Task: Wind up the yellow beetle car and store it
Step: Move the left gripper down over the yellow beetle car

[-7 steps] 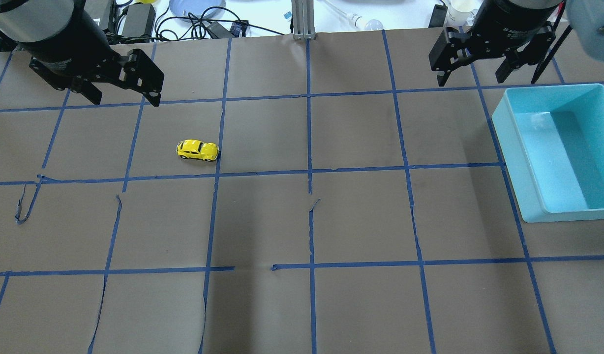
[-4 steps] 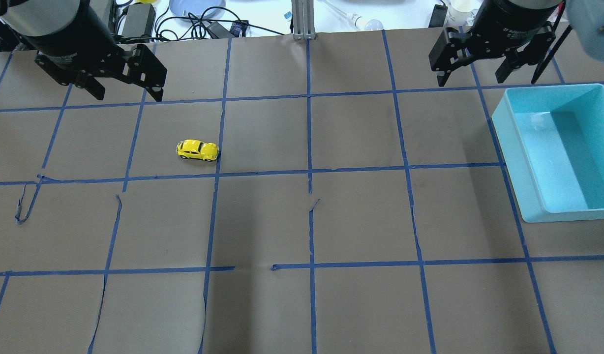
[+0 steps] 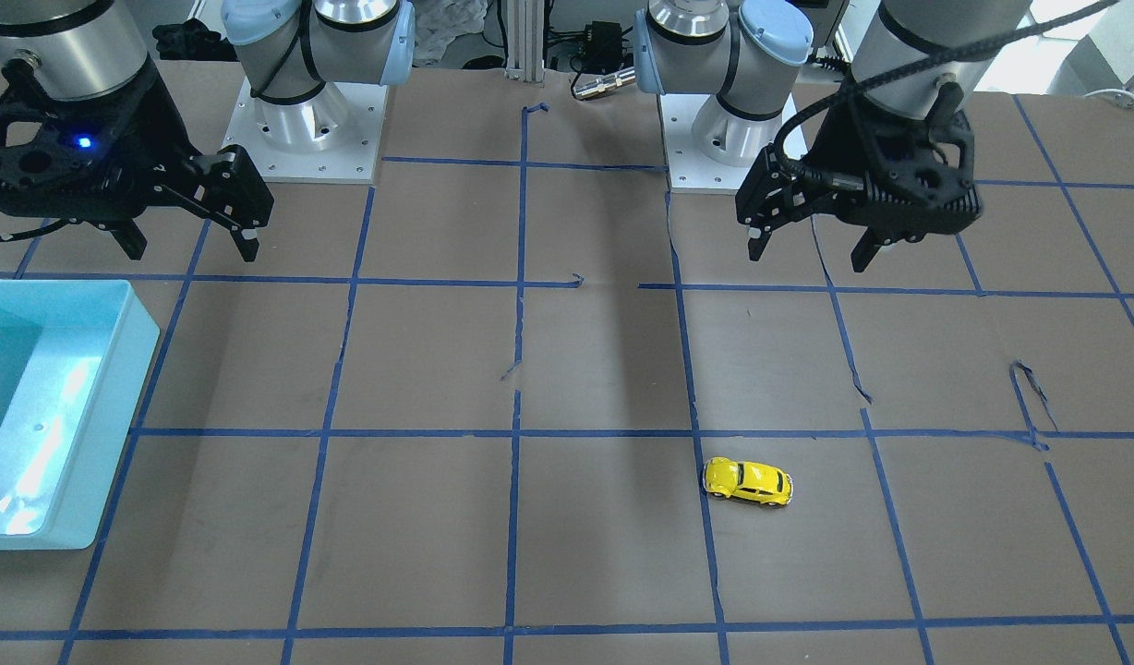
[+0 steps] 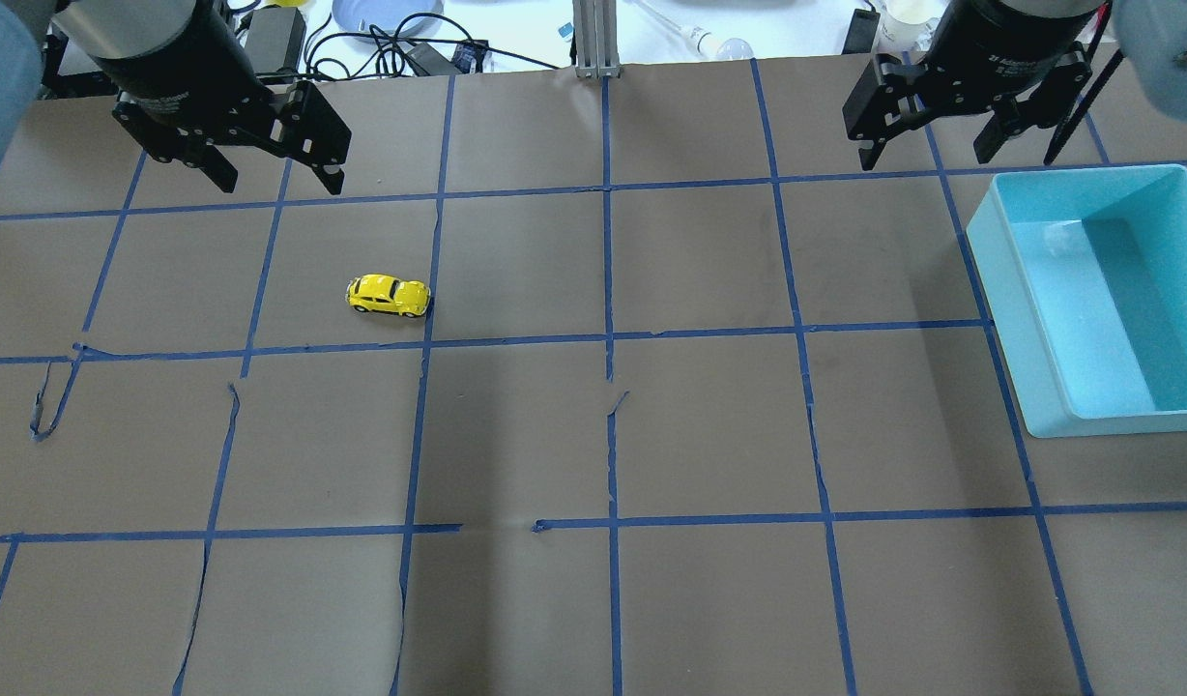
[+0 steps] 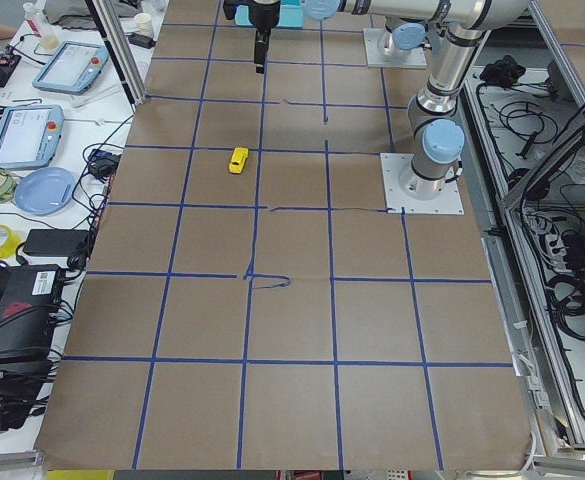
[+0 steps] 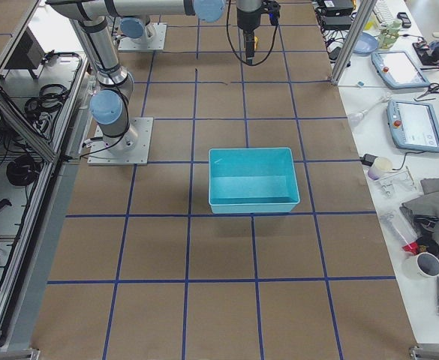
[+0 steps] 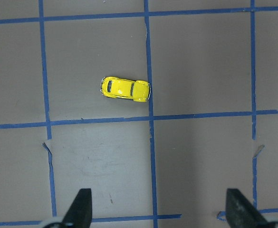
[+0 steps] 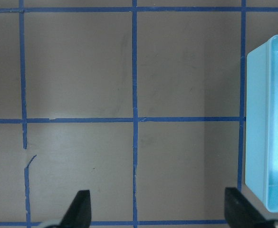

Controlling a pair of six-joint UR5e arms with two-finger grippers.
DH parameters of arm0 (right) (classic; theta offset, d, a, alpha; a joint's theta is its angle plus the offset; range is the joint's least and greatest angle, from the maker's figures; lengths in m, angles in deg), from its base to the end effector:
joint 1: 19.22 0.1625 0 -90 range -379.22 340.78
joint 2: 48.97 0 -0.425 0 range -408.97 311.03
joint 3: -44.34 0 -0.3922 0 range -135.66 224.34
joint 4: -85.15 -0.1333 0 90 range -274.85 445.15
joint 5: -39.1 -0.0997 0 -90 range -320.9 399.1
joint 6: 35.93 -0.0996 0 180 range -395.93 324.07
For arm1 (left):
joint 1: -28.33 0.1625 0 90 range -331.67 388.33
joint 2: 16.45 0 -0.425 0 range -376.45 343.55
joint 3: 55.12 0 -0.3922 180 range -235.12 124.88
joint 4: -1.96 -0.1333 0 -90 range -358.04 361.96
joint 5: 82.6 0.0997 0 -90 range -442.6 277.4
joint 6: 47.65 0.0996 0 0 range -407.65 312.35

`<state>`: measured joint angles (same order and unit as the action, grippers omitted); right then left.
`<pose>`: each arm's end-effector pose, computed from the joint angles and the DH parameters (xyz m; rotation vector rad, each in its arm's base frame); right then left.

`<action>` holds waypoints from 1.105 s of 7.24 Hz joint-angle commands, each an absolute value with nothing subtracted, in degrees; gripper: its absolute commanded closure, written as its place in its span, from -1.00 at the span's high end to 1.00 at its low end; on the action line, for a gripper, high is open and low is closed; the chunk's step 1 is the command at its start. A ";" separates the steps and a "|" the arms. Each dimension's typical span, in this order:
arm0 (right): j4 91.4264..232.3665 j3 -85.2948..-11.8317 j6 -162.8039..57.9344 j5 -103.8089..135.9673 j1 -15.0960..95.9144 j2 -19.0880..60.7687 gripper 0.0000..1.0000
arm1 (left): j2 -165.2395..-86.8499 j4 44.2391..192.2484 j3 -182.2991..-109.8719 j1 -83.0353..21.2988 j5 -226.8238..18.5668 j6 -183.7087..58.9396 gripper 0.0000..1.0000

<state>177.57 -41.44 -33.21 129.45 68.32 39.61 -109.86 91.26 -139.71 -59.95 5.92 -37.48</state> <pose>0.1107 -0.5158 0.5164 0.0067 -3.1282 0.1420 -0.1202 -0.5254 0.5057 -0.2308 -3.1113 0.0773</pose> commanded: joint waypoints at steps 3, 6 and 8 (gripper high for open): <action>177.52 -41.52 -33.21 129.45 68.32 39.63 1.00 | -120.58 84.60 -140.99 -59.91 5.91 -11.39 1.00; 177.52 -41.53 -33.21 129.45 68.32 39.54 1.00 | -123.58 82.23 -141.07 -59.48 7.57 4.40 1.00; 177.52 -41.53 -33.21 129.45 68.32 39.54 1.00 | -125.87 76.80 -144.38 -59.39 7.67 13.67 1.00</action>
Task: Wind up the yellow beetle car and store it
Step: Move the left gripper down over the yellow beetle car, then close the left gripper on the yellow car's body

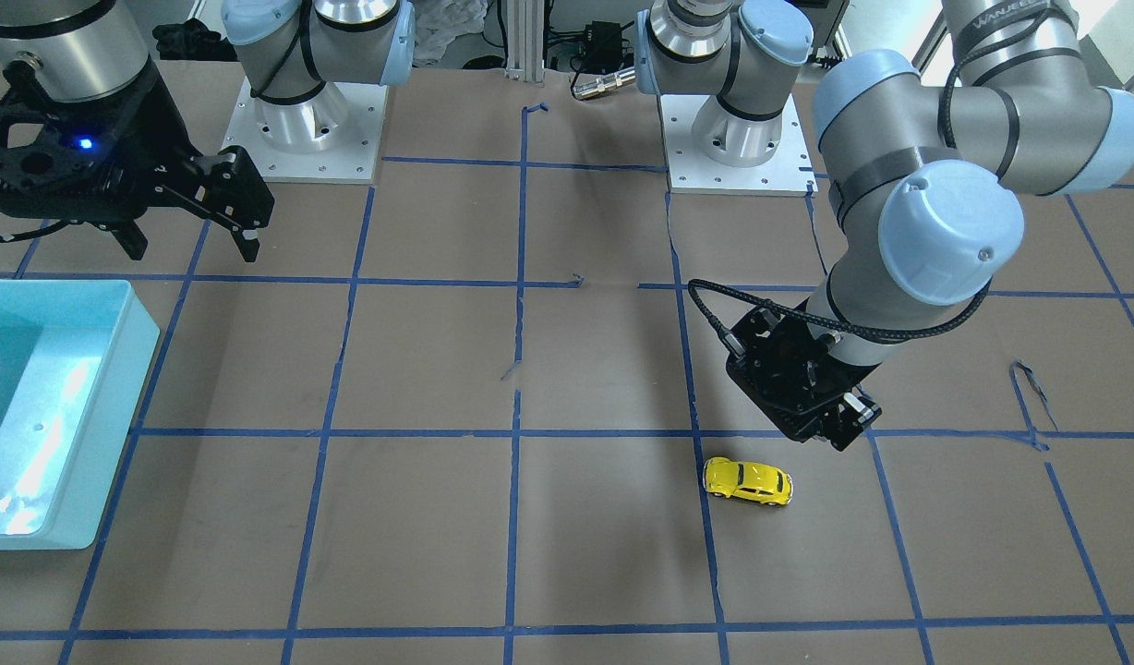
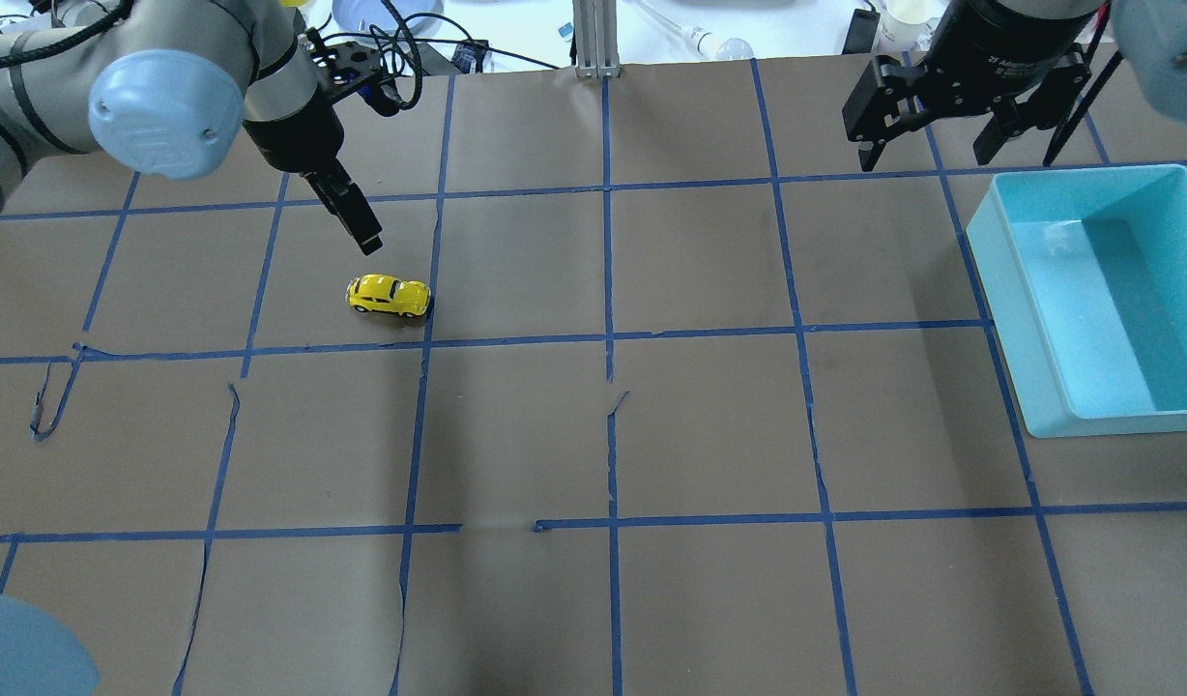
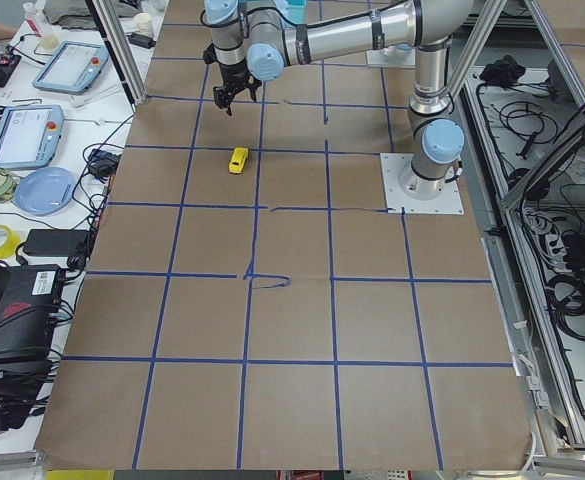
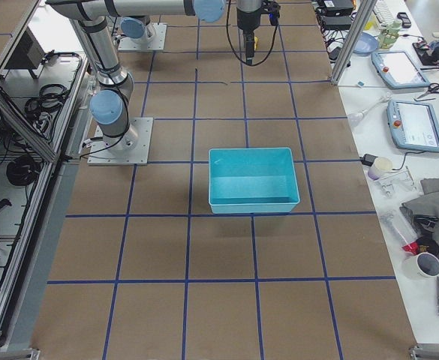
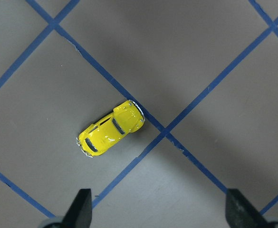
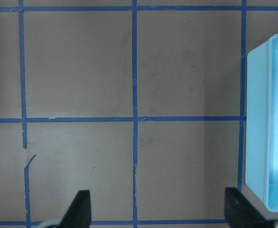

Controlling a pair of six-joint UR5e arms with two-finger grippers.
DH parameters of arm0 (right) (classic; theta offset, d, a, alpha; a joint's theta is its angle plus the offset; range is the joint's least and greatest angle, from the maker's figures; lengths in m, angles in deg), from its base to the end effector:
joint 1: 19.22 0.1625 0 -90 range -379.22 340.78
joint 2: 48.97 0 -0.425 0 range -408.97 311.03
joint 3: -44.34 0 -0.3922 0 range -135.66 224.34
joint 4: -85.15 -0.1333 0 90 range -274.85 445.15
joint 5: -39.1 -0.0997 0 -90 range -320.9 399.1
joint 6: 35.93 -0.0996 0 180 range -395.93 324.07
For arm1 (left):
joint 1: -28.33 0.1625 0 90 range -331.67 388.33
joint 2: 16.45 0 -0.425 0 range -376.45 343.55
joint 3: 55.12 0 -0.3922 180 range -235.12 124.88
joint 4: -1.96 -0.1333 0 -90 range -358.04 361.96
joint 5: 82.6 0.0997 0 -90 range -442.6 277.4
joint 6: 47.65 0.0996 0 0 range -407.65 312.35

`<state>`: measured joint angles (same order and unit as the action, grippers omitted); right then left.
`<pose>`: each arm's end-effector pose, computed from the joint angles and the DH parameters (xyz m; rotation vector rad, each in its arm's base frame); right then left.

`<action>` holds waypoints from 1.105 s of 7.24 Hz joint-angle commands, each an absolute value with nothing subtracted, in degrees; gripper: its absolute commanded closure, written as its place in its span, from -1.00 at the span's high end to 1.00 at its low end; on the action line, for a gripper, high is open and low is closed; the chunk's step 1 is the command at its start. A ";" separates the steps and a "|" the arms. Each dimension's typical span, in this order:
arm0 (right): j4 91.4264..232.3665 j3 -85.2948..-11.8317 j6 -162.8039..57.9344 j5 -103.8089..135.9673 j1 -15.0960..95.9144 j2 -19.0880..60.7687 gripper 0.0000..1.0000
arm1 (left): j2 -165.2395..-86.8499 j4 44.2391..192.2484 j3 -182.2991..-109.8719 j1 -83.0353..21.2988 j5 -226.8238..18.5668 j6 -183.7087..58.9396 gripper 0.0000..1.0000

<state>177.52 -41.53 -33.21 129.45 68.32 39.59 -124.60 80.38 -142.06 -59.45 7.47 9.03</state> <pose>0.1107 -0.5158 0.5154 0.0067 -3.1285 0.1377 -0.1097 -0.6092 0.3587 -1.4237 -2.7666 -0.0839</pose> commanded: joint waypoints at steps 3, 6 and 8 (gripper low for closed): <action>177.52 -41.53 -33.21 129.45 68.32 39.63 1.00 | -128.58 61.14 -152.75 -59.30 8.37 32.71 1.00; 177.52 -41.53 -33.21 129.45 68.32 39.54 1.00 | -133.94 52.77 -152.93 -59.04 8.46 49.45 0.93; 177.52 -41.53 -33.21 129.45 68.32 39.63 1.00 | -135.88 53.03 -153.11 -58.16 8.81 58.41 0.93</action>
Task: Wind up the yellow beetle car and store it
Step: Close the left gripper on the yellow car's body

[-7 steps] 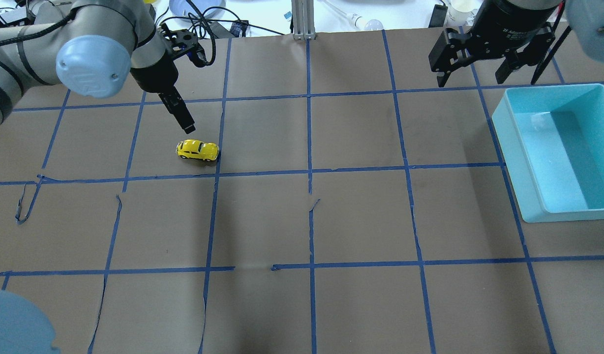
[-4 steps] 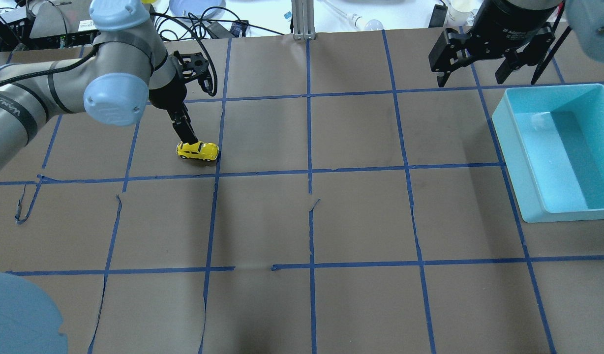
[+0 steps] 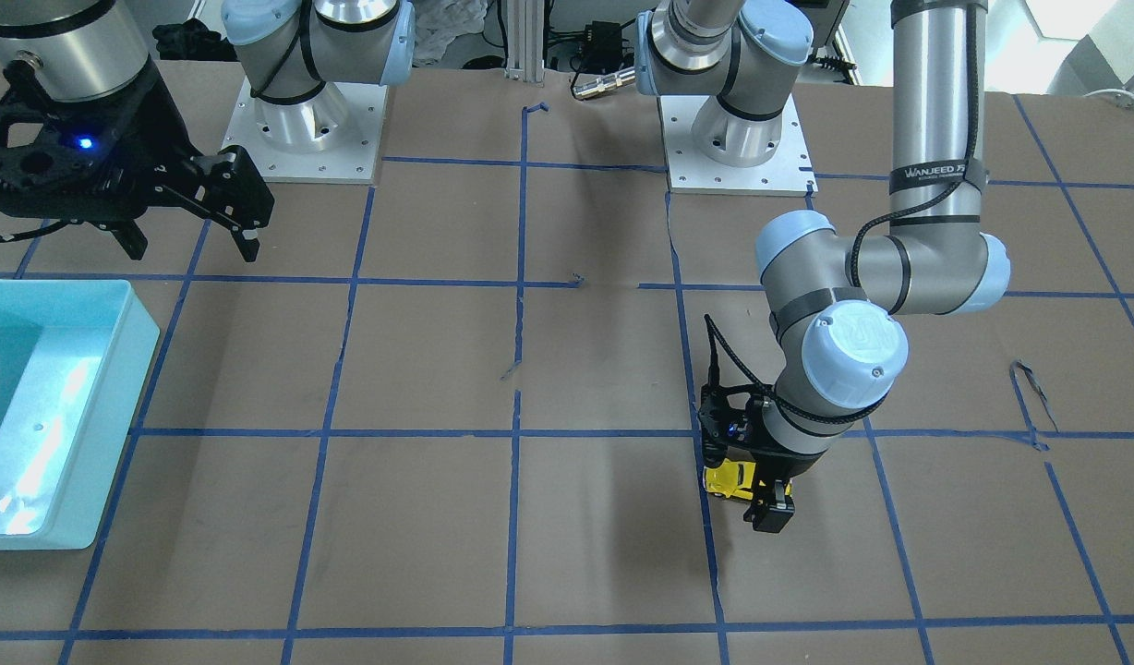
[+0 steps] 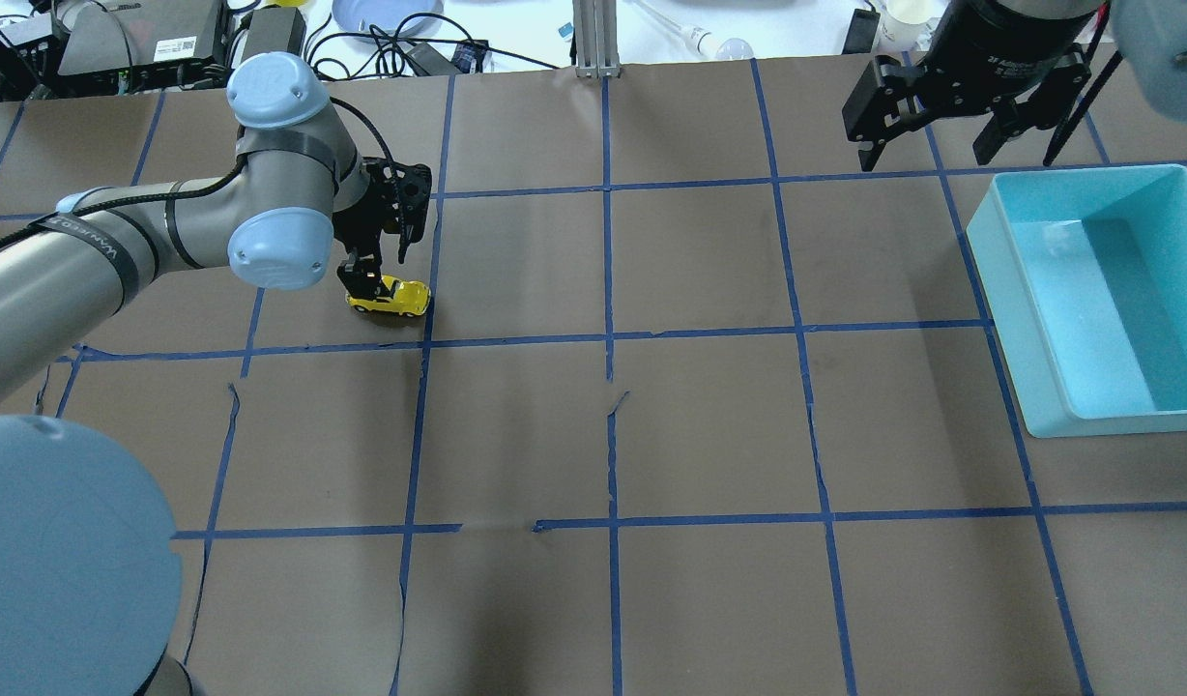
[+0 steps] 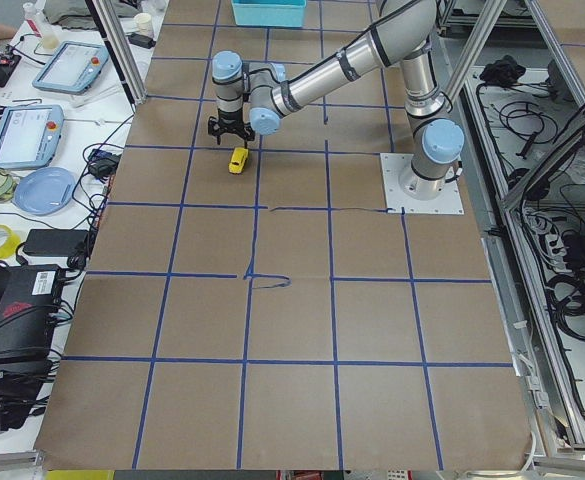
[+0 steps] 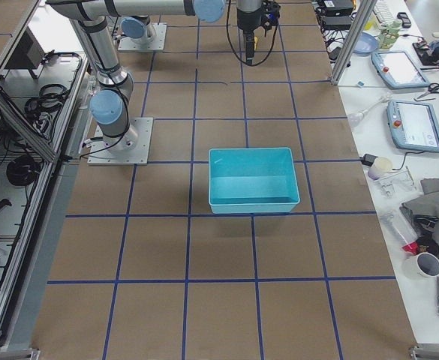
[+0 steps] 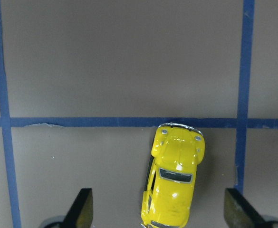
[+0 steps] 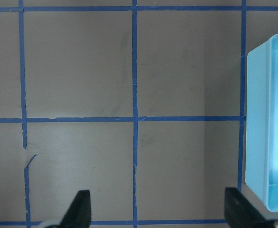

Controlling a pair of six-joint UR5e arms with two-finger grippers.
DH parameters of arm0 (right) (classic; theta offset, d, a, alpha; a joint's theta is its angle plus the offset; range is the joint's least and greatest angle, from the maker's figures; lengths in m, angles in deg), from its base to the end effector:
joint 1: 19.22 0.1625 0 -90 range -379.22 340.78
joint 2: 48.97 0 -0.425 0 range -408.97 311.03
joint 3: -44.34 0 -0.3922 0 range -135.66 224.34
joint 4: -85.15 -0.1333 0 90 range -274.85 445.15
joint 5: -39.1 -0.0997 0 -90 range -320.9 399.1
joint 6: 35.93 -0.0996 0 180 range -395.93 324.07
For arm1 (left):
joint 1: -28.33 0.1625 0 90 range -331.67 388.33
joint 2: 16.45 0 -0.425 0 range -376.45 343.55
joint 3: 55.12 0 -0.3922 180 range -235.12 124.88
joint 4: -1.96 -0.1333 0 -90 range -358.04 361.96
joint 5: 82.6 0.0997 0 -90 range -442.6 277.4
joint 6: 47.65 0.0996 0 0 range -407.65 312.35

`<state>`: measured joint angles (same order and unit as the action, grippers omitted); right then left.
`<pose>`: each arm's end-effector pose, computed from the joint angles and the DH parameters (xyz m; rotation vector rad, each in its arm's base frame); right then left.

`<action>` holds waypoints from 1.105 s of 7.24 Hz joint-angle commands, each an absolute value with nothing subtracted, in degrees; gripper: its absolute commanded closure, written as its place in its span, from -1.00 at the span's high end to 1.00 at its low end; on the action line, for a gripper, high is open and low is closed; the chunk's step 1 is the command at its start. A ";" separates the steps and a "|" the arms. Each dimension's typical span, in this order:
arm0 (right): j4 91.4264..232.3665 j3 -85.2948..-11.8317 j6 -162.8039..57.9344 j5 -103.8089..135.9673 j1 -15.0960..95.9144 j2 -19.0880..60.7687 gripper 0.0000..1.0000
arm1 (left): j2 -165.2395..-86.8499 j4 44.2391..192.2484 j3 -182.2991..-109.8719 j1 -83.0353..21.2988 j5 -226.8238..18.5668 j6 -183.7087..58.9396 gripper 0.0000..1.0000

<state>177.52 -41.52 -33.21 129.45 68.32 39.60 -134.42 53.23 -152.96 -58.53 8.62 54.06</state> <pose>0.1107 -0.5157 0.5155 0.0067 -3.1284 0.1382 -0.0969 -0.6283 0.2140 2.3402 2.0150 -0.0219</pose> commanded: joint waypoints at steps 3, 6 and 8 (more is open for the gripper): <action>177.52 -41.53 -33.21 129.45 68.32 39.63 1.00 | -136.42 53.38 -154.68 -57.98 8.64 58.52 0.89; 177.52 -41.53 -33.21 129.45 68.32 39.63 1.00 | -135.46 53.38 -155.75 -56.67 8.64 58.87 0.57; 177.52 -41.53 -33.30 129.36 68.32 39.63 1.00 | -135.28 53.47 -155.75 -56.75 8.55 58.70 0.50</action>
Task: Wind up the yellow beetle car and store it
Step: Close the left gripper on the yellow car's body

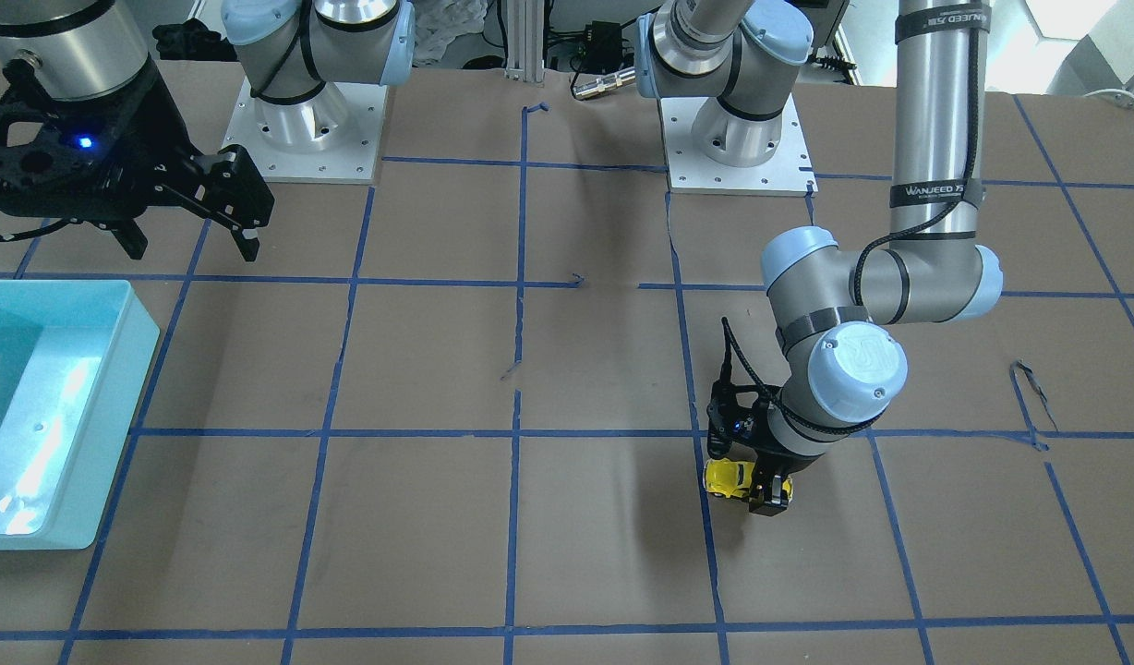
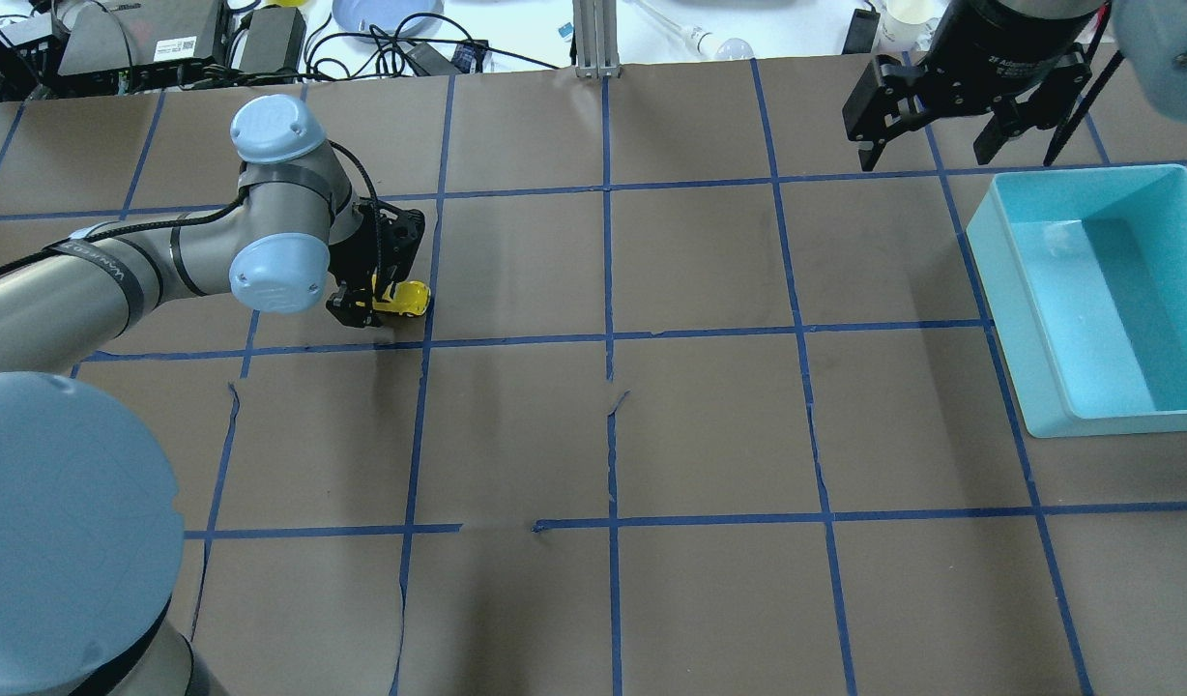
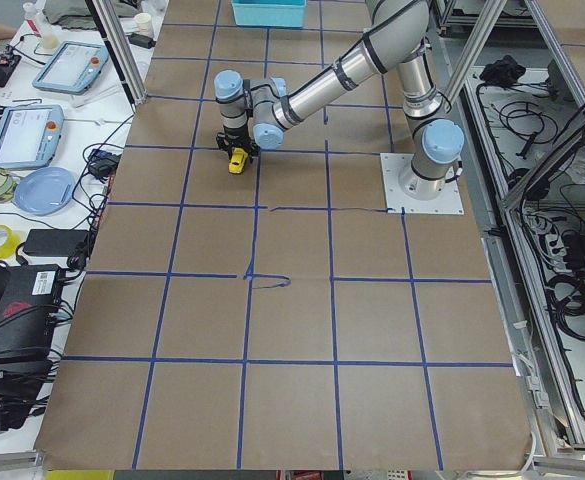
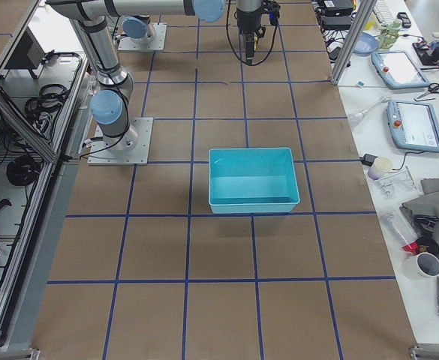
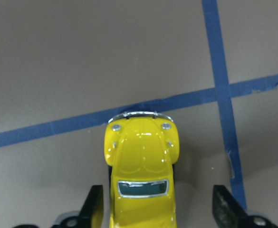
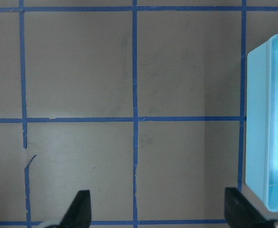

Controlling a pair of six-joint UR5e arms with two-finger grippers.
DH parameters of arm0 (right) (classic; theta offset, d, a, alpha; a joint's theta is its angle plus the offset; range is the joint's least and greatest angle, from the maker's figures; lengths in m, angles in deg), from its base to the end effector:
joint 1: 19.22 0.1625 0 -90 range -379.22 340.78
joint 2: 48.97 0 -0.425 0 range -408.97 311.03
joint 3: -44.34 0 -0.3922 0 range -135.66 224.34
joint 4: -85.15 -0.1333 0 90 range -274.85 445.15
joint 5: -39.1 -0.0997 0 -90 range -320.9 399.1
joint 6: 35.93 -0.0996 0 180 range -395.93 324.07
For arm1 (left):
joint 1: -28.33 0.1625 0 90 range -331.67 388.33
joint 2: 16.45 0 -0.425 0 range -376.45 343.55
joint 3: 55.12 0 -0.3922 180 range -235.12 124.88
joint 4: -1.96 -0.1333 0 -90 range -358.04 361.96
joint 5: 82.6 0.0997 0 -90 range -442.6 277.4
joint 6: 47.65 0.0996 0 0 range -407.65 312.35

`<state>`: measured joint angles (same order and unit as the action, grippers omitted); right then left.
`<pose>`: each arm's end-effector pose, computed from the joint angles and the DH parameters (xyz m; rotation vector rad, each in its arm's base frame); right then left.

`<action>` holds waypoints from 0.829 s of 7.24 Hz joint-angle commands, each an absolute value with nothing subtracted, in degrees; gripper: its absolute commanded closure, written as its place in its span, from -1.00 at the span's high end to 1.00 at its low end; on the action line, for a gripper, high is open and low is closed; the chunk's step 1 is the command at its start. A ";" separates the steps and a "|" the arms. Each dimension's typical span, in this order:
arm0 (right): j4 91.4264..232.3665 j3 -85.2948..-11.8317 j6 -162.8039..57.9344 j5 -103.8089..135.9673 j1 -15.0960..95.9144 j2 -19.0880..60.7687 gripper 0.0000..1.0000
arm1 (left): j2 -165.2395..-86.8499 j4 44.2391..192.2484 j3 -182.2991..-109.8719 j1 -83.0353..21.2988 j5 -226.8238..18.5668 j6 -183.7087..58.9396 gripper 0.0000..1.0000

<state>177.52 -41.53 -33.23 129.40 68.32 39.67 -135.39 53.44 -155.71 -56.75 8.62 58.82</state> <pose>0.1108 -0.5153 0.5161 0.0062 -3.1292 0.1399 -0.0787 -0.6151 0.1835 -2.4317 -1.9846 -0.0432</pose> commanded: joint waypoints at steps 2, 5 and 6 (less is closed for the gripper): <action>177.52 -41.53 -33.30 129.36 68.32 39.71 1.00 | -135.37 53.29 -155.40 -56.66 7.94 59.31 -0.15; 177.52 -41.53 -33.21 129.28 68.32 39.71 1.00 | -135.80 53.20 -154.96 -55.79 7.93 58.69 -0.76; 177.52 -41.53 -33.21 129.28 68.32 39.71 1.00 | -135.98 53.20 -154.87 -54.65 7.93 58.43 -0.76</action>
<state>177.52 -41.53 -33.21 129.28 68.32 39.71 -135.77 53.21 -154.99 -55.75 7.94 58.67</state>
